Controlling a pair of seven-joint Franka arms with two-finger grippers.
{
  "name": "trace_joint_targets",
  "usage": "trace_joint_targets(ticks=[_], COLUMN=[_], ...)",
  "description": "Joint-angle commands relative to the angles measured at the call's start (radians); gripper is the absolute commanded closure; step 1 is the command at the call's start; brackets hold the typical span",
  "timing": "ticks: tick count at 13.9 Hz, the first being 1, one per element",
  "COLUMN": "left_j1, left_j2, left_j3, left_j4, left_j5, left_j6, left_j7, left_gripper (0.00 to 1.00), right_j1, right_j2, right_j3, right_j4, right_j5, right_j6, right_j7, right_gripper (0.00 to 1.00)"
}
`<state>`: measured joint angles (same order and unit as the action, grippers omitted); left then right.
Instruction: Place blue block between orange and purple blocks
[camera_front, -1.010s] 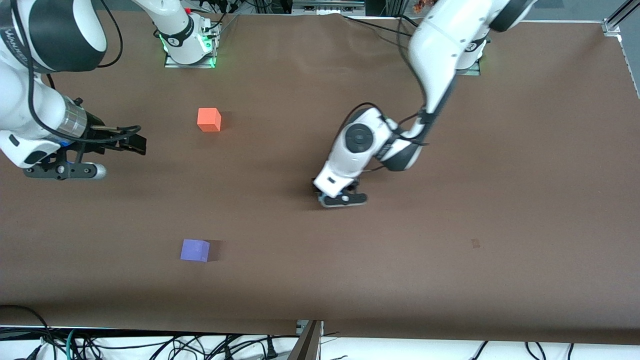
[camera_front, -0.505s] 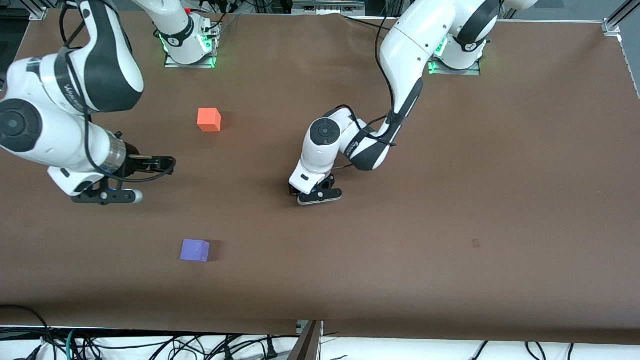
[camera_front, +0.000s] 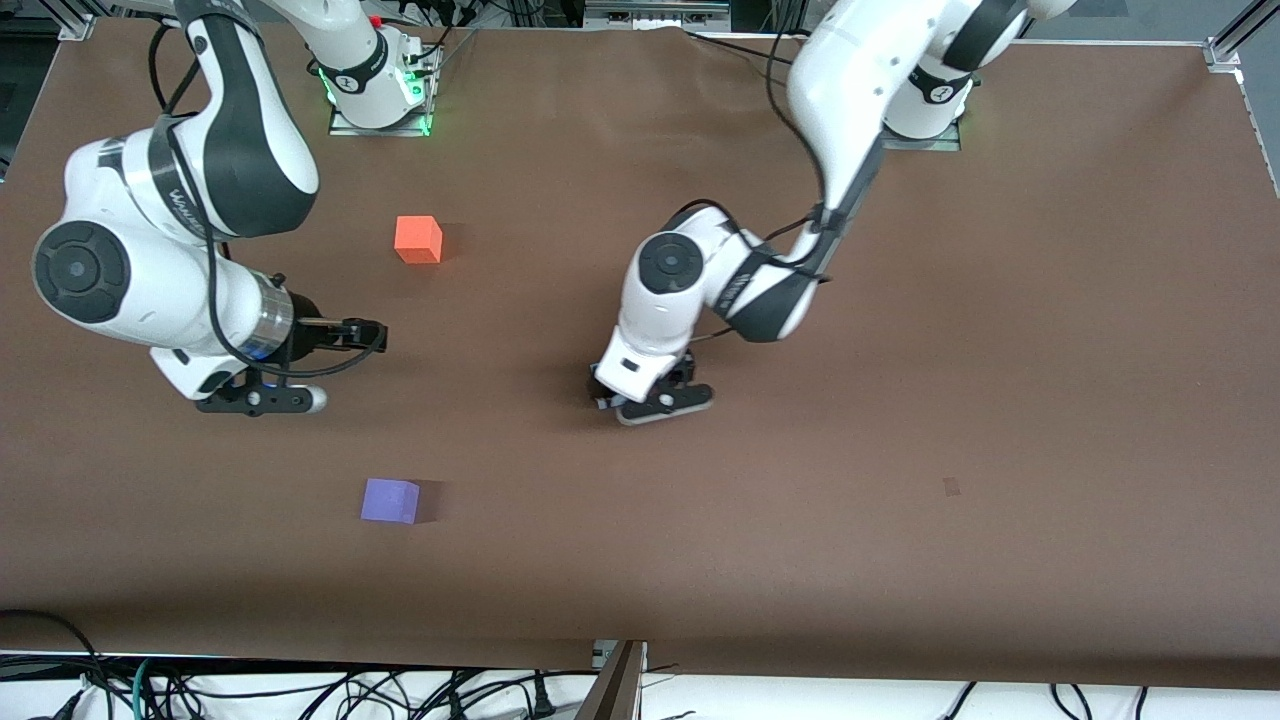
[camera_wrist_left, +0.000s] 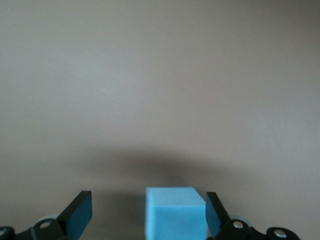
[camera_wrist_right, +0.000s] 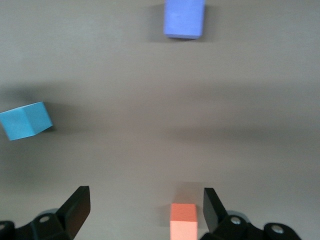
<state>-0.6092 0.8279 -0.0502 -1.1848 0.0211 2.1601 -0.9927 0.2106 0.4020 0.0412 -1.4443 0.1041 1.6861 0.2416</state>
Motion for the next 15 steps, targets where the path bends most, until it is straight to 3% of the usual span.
trace_joint_targets(ticks=[1,4,9,11,15], left_j1=[0.151,0.245,0.458,0.537,0.621], left_j2=[-0.133,-0.293,-0.585,-0.705,-0.883], left_j3=[-0.058,-0.063,-0.063,-0.063,-0.062], left_j4=[-0.036,-0.108,-0.294,-0.436,-0.724], left_j5=[-0.032,-0.035,-0.026,-0.020,-0.018], left_j6=[-0.176,-0.346,-0.554,-0.530,-0.351], left_j7=[0.116,0.169,0.520,0.632,0.706], left_gripper=[0.00,0.00,0.00,0.00,0.00], right_j1=[0.064,0.159,0.300,0.354,0.417], right_j2=[0.009,0.049,0.173,0.216,0.290], right_j3=[-0.003,-0.003,-0.003,-0.003,-0.004], right_j4=[0.001,0.001,0.007,0.008,0.008], right_j5=[0.017,0.014,0.019,0.016,0.005], right_j6=[0.030,0.104,0.311,0.392,0.506], right_j7=[0.106,0.208,0.324,0.355,0.401], right_gripper=[0.00,0.00,0.00,0.00,0.00])
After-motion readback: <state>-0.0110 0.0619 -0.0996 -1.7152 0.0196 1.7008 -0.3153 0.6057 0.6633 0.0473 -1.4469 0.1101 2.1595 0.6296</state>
